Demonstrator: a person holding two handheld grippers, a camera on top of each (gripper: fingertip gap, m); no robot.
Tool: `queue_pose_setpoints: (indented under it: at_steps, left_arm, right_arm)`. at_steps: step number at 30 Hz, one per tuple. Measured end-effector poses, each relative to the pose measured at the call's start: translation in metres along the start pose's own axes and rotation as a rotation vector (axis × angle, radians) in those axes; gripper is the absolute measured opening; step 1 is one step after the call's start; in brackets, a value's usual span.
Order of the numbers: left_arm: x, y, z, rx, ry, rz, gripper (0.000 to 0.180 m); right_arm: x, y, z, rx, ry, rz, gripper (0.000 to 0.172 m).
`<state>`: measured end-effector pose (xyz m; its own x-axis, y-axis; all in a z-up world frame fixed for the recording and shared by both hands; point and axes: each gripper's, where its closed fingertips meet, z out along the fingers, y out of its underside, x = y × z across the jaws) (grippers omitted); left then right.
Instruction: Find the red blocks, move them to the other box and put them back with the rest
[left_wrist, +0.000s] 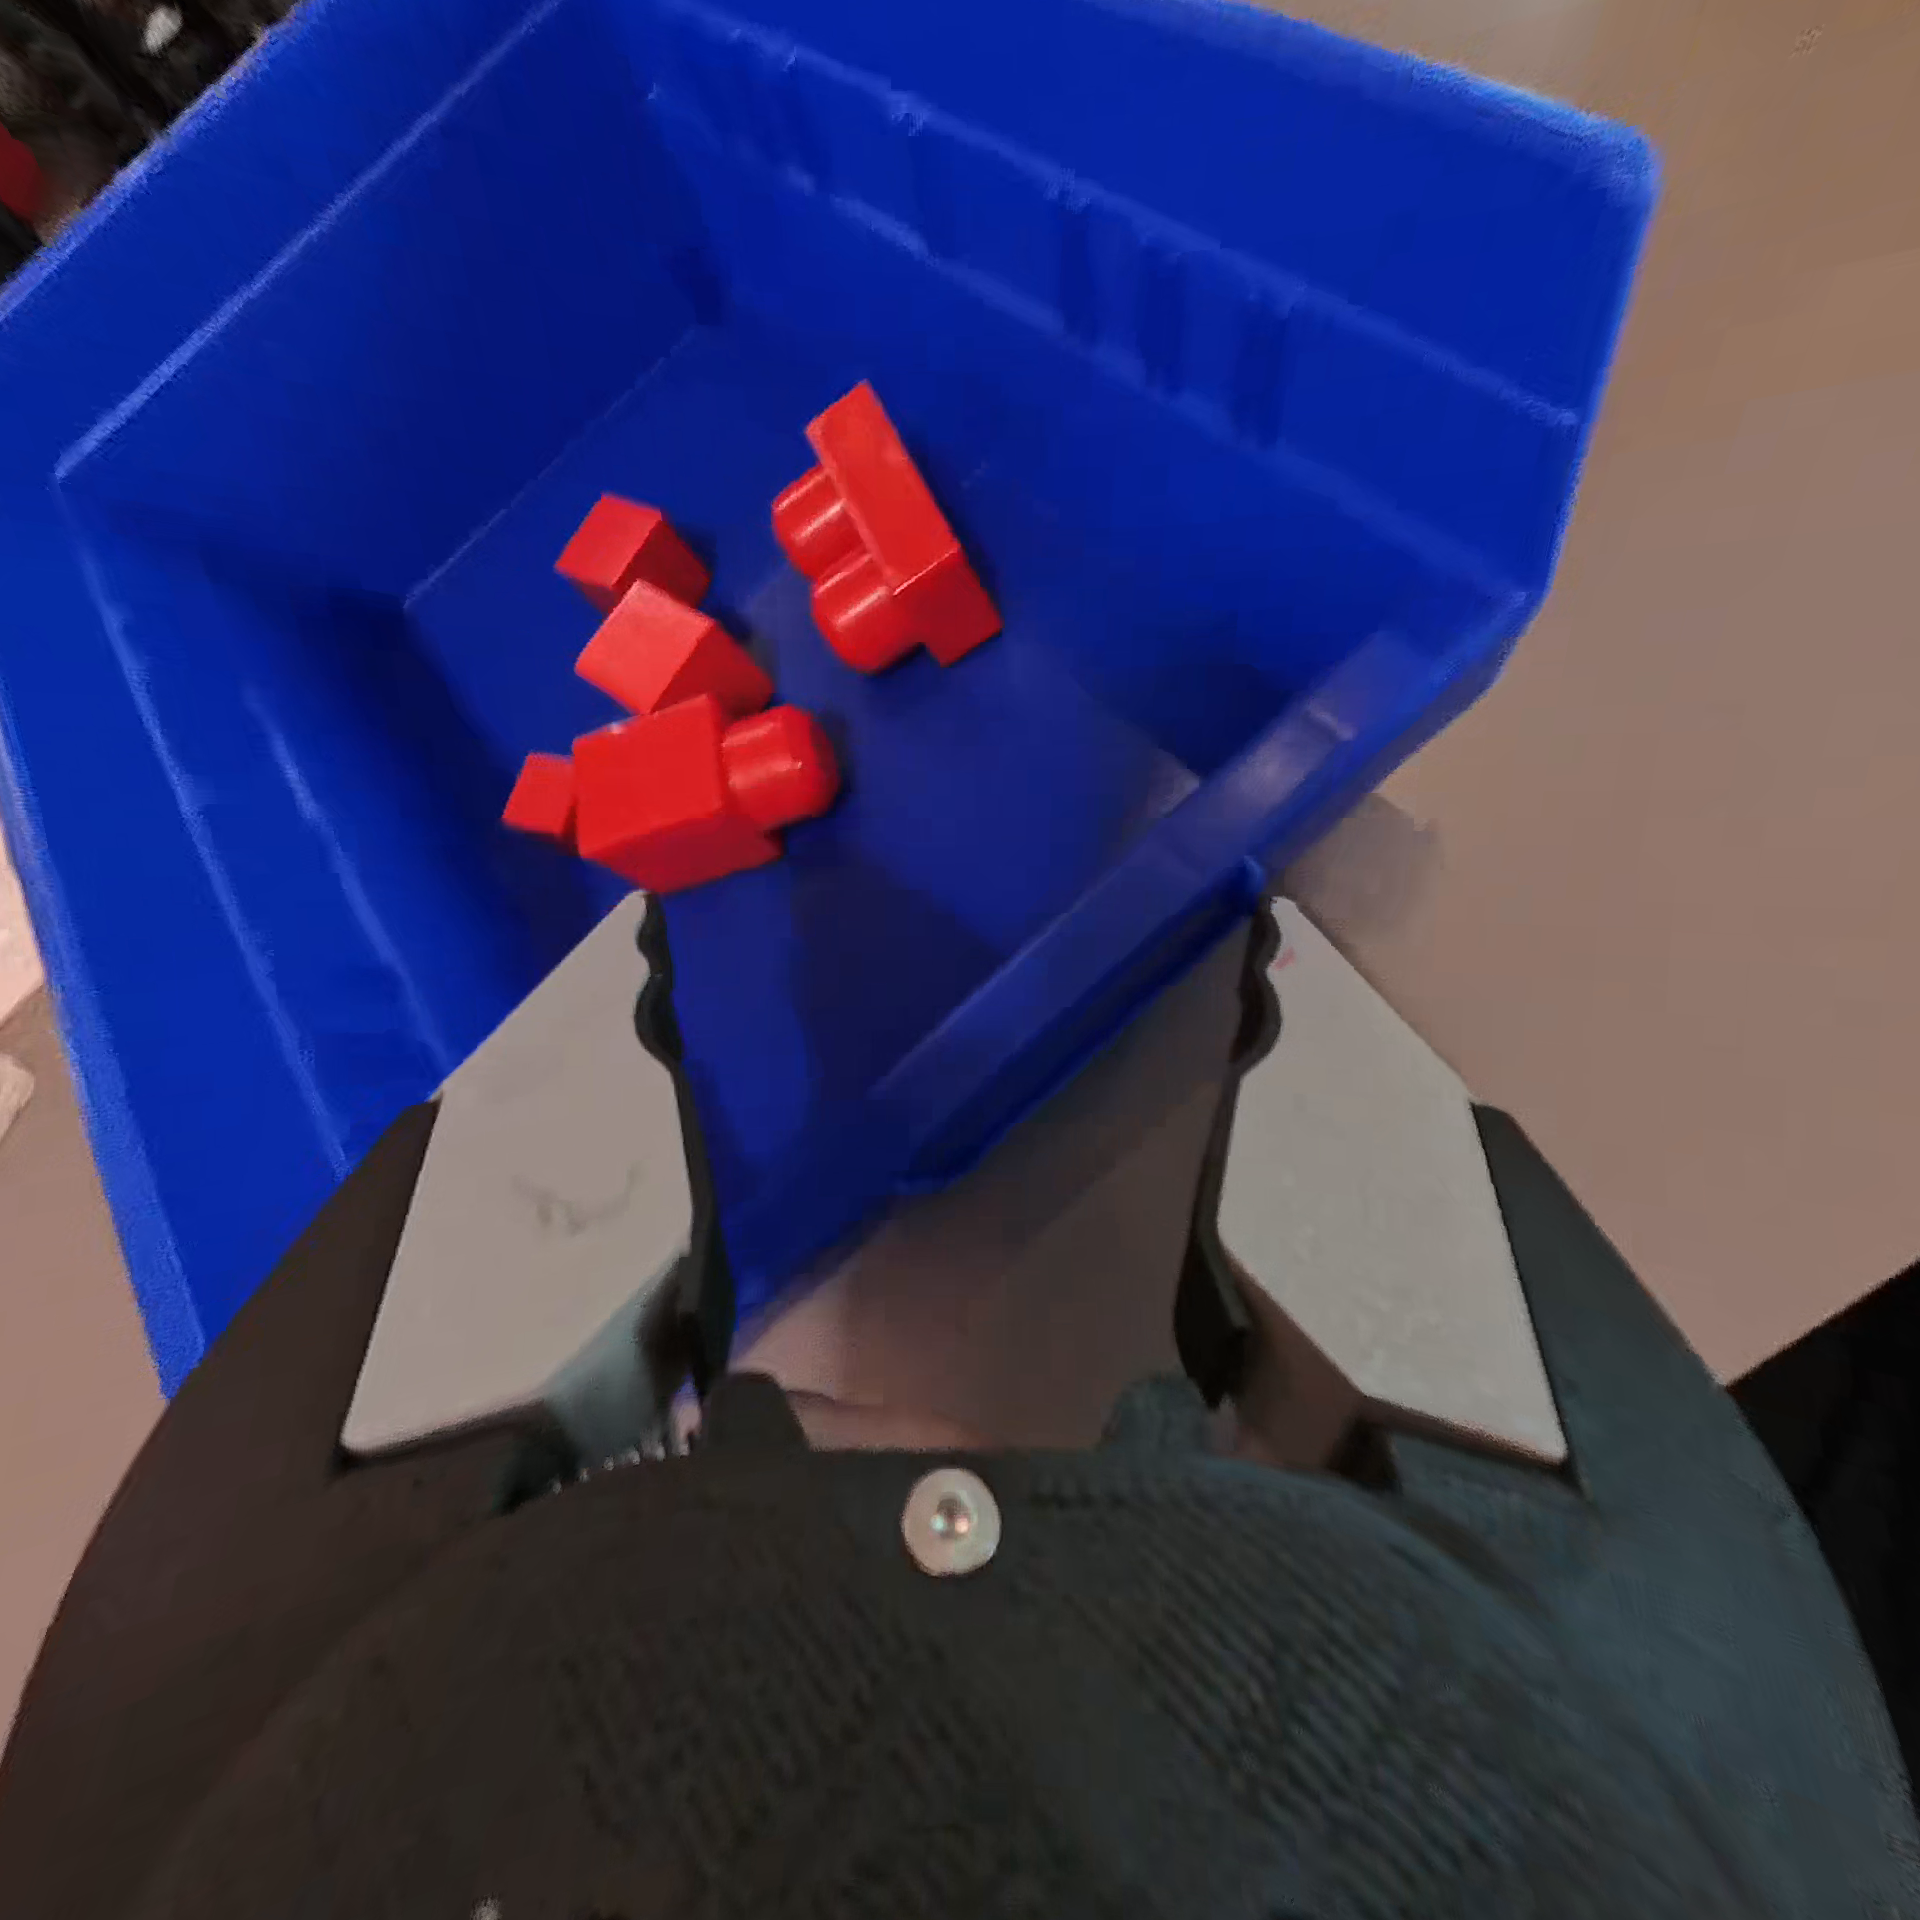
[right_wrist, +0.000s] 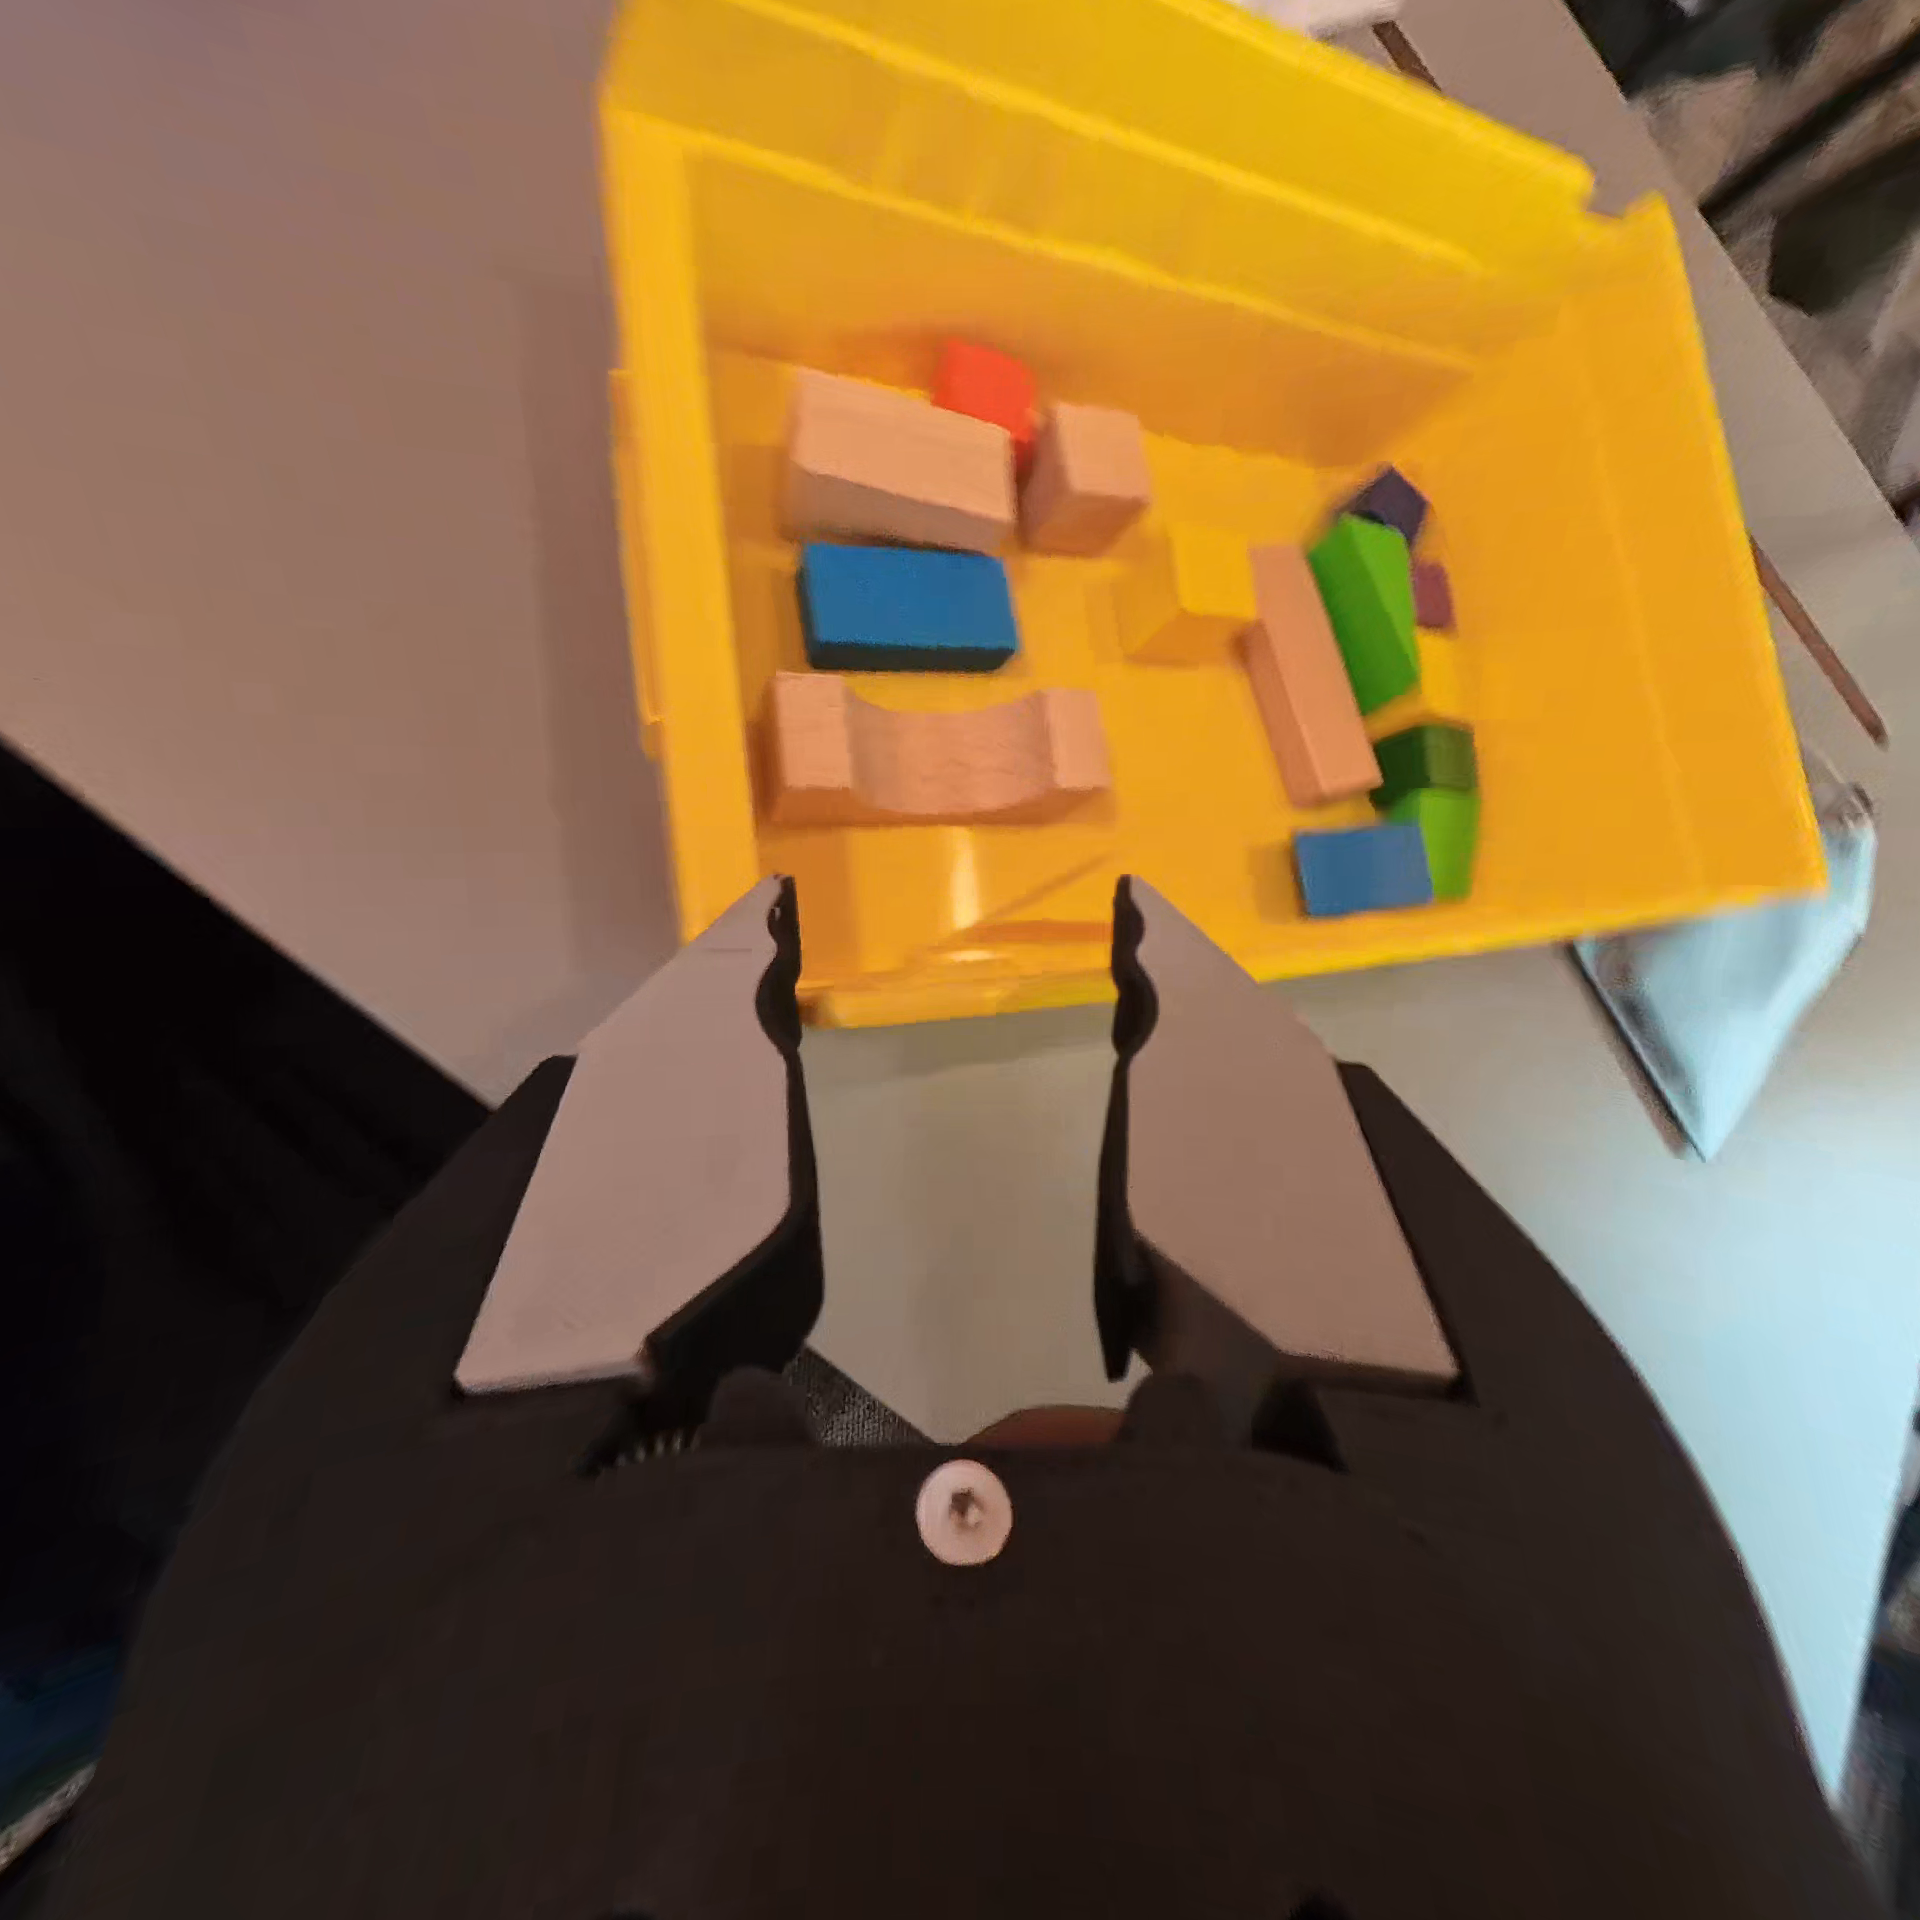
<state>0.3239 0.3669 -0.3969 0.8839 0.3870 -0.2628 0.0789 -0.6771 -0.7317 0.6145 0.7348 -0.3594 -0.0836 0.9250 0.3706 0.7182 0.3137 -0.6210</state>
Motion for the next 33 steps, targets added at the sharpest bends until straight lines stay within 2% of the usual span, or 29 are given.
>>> queue_pose_setpoints:
  at_steps: [3,5,6,7,8,10,13,15,17,18,20,24,28,33]
  left_arm:
    - [-0.037,0.025,-0.014,-0.058,-0.061,-0.053,0.108]
    - [-0.061,0.041,-0.025,-0.090,-0.136,-0.084,0.102]
    - [-0.066,0.045,-0.029,-0.095,-0.160,-0.098,0.093]
    - [-0.061,0.045,-0.031,-0.088,-0.155,-0.097,0.088]
    - [-0.048,0.039,-0.031,-0.059,-0.112,-0.082,0.089]
    - [-0.016,0.018,-0.028,0.021,-0.047,-0.028,0.084]
    - [0.011,-0.017,-0.014,0.116,-0.077,0.060,0.084]
    - [0.013,-0.036,0.001,0.154,-0.148,0.058,0.074]
    - [0.004,-0.041,0.014,0.143,-0.238,0.017,0.044]
    - [-0.007,-0.041,0.016,0.137,-0.307,0.003,0.015]
    - [-0.007,-0.044,0.015,0.163,-0.251,-0.087,0.006]
    - [-0.021,-0.034,0.007,0.162,-0.309,-0.150,0.005]
    - [-0.034,-0.026,0.002,0.146,-0.410,-0.196,0.005]
    - [-0.029,-0.033,0.009,0.135,-0.389,-0.213,0.004]
  right_arm:
    - [0.054,0.027,-0.007,-0.033,0.140,0.077,0.042]
    - [0.086,0.044,-0.018,-0.051,0.241,0.166,0.035]
    - [0.099,0.049,-0.024,-0.046,0.291,0.230,0.036]
    - [0.105,0.049,-0.029,-0.020,0.308,0.294,0.047]
    - [0.099,0.039,-0.031,0.043,0.267,0.343,0.053]
    - [0.061,0.001,-0.029,0.214,0.078,0.379,0.053]
    - [-0.004,-0.045,-0.012,0.318,-0.131,0.367,0.063]
    - [-0.028,-0.061,0.012,0.308,-0.126,0.336,0.069]
    - [-0.035,-0.069,0.037,0.283,-0.048,0.322,0.069]
    - [-0.035,-0.072,0.048,0.275,-0.006,0.318,0.069]
    - [-0.026,-0.070,0.063,0.250,0.093,0.301,0.066]
    - [-0.027,-0.061,0.072,0.233,0.055,0.231,0.043]
    - [-0.029,-0.051,0.065,0.277,-0.080,0.204,0.048]
    - [-0.024,-0.039,0.059,0.269,-0.144,0.139,0.046]
